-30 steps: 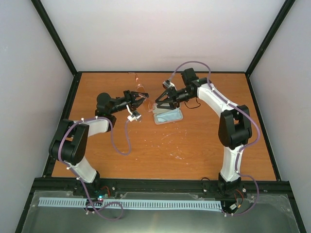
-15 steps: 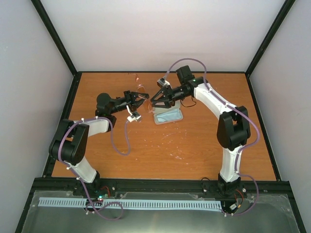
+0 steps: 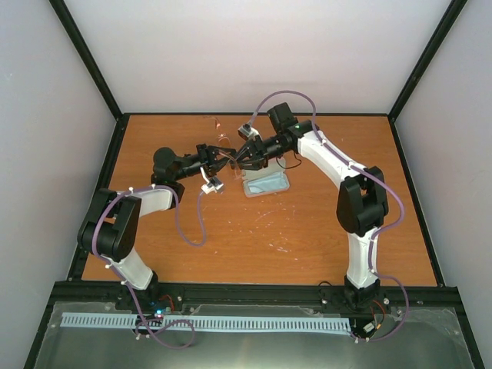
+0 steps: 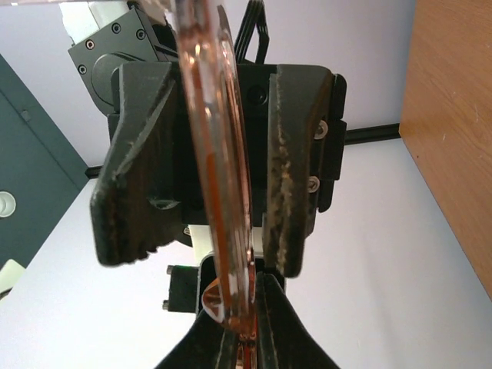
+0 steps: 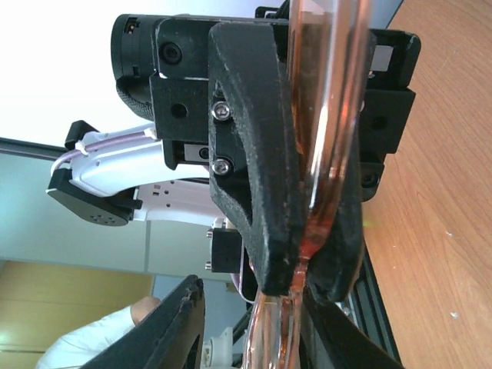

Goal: Organize the sunglasses
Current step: Fold the sunglasses.

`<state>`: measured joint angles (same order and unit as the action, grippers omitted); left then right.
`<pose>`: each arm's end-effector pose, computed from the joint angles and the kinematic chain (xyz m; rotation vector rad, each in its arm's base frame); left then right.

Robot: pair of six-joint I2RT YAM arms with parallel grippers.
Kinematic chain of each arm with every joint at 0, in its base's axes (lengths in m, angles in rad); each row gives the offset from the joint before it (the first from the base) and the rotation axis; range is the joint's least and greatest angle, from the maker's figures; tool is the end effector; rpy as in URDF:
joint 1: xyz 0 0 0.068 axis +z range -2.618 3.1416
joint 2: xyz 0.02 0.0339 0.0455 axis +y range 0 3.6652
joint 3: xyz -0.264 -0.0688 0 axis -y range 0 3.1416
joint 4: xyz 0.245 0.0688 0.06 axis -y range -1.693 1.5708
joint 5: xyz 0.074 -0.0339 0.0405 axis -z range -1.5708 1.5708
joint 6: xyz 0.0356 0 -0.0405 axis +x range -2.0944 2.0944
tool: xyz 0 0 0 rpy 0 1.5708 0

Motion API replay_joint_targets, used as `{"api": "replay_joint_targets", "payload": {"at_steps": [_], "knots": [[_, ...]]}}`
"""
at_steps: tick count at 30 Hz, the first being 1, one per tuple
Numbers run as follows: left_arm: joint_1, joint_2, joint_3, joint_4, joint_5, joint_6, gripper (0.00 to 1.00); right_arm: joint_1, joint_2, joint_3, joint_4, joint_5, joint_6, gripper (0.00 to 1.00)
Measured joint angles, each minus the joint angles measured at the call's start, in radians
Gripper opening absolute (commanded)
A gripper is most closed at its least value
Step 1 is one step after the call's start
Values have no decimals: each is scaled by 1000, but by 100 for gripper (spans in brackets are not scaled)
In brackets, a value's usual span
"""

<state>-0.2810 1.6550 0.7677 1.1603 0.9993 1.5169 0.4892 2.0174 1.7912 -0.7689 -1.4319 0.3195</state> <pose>0.3119 -0.1212 0.2496 1.4331 0.0689 0.3715 0.3623 0.2328 0.2889 0.7518 -2.1462 -2.0178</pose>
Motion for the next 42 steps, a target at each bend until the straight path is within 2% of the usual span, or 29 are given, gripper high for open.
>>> {"api": "replay_joint_targets", "payload": {"at_steps": [5, 9, 13, 15, 18, 19, 22, 27, 28, 30, 33, 34, 37, 42], "knots": [[-1, 3, 0, 11, 0, 0, 2, 2, 2, 0, -6, 6, -4, 12], [-1, 5, 0, 23, 1, 0, 7, 2, 13, 3, -13, 6, -3, 4], [-1, 10, 0, 29, 0, 2, 14, 2, 21, 9, -23, 11, 3, 3], [-1, 11, 0, 35, 0, 0, 31, 2, 23, 14, -25, 14, 3, 3], [-2, 12, 0, 42, -2, 0, 87, 4, 25, 27, -24, 18, 2, 3], [-2, 13, 0, 45, -4, -9, 98, 4, 25, 31, -24, 19, 2, 3], [-2, 18, 0, 73, -13, -36, 100, 4, 25, 42, -22, 30, 2, 3], [-3, 25, 0, 138, -104, -140, 99, -3, 25, 47, -20, 72, 0, 3], [-3, 20, 0, 140, -129, -165, 93, -7, 25, 47, -20, 85, -1, 3], [-3, -17, 0, 82, -215, -235, 71, -21, 25, 47, -24, 116, -10, 3], [-3, -124, 13, -168, -336, -357, 18, -37, 23, 56, -28, 135, -54, 3], [-7, -161, 13, -268, -372, -402, 4, -36, 16, 64, -29, 149, -71, 3], [-9, -253, 11, -487, -436, -495, 1, -31, -15, 67, -40, 208, -95, 3], [13, -351, 54, -640, -505, -645, 1, -48, -34, -14, -90, 379, -115, 3]]}}
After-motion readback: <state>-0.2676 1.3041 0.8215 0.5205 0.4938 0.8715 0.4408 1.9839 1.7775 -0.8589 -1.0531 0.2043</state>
